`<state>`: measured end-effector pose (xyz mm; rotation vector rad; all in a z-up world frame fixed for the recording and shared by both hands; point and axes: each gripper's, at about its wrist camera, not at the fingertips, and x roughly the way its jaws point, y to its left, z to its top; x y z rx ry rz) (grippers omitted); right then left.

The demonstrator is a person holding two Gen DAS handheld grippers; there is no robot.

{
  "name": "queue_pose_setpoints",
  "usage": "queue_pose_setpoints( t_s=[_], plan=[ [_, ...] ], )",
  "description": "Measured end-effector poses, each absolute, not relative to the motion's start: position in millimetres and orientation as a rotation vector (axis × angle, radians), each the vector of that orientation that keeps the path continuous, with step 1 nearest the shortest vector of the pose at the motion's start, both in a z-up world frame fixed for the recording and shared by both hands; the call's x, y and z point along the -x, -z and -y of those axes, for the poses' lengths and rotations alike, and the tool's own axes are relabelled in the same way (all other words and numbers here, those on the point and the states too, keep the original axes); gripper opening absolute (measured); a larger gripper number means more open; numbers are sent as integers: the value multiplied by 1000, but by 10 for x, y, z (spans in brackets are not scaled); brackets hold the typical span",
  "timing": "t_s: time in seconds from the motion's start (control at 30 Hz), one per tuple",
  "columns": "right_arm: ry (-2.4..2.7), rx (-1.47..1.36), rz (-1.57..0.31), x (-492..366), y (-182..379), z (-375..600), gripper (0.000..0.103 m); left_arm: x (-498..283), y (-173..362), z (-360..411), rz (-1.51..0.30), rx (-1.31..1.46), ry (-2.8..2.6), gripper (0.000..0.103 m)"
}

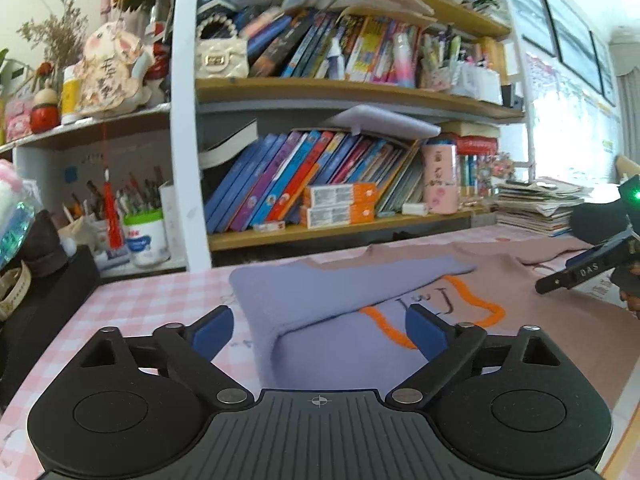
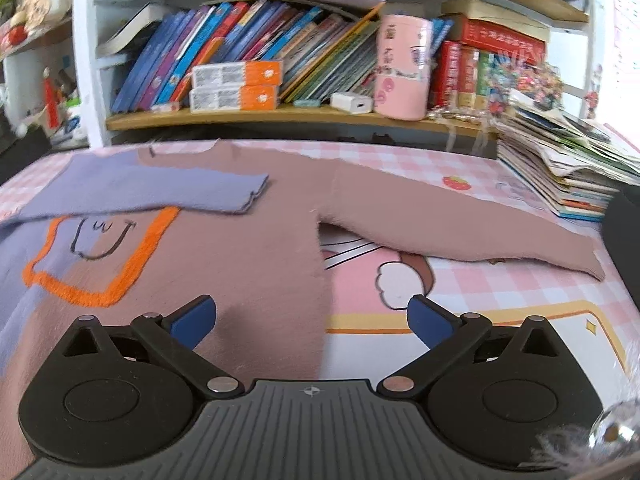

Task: Fold clothes
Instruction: 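Move the right gripper to the mauve sleeve cuff and grasp it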

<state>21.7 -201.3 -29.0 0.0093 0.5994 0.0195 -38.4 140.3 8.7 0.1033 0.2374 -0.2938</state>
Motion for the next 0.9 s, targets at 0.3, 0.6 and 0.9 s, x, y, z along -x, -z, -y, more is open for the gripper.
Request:
queue_pose_setpoints(
  t_s=[0.3,0.6,0.9],
  plan=[
    [169,-88,-616,-202,113,2675,102,413,-90,-1428,-216,-74,378,103],
    [389,-148,-711,-646,-113,3618,99,351,-76,-1423,-258,-63,382,103],
    [457,-298,-793,-880,197,4024,59,370,-69,-1345,-275,-113,466,103]
  ],
)
